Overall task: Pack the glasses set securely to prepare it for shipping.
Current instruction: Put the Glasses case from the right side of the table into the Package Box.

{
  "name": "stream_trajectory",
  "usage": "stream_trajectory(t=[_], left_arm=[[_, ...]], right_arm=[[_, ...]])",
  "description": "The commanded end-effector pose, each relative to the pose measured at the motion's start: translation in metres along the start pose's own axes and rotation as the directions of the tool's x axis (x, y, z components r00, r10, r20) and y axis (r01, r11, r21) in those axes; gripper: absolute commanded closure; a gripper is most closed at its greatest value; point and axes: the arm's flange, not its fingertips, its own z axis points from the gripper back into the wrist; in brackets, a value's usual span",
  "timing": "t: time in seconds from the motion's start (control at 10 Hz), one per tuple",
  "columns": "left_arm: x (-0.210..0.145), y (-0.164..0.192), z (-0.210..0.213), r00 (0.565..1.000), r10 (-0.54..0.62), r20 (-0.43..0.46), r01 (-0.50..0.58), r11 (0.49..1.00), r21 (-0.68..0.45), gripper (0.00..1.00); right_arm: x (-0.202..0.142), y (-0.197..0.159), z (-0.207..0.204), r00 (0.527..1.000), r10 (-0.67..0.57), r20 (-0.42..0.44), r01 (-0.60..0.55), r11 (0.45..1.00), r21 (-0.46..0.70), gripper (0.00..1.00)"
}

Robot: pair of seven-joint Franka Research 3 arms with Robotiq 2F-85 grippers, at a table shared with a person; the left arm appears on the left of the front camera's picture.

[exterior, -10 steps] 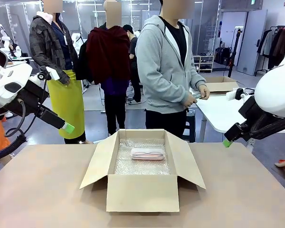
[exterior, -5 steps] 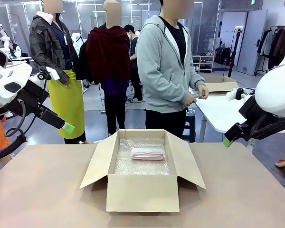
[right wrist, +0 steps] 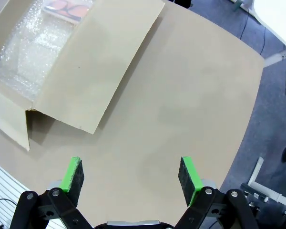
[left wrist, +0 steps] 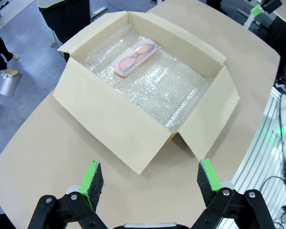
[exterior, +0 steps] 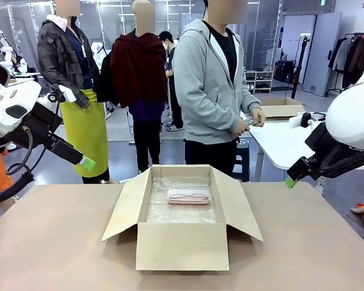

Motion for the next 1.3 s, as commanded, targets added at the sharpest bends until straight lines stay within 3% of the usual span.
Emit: stream_trajectory(t=[0.0, 1.2], left_arm=[[0.0003, 0.0008, 0.0008, 1.0, 0.0, 0.016, 0.0, 1.0, -0.009, 0.0], [0.0003, 0.0008, 0.0008, 1.0, 0.0, 0.016, 0.0, 1.0, -0.009, 0.0]], right_arm=[[0.0024, -0.0005, 0.0011, 1.0, 0.004, -0.009, -0.004, 1.0, 0.001, 0.0], [0.0024, -0.0005, 0.0011, 1.0, 0.004, -0.009, -0.004, 1.0, 0.001, 0.0]])
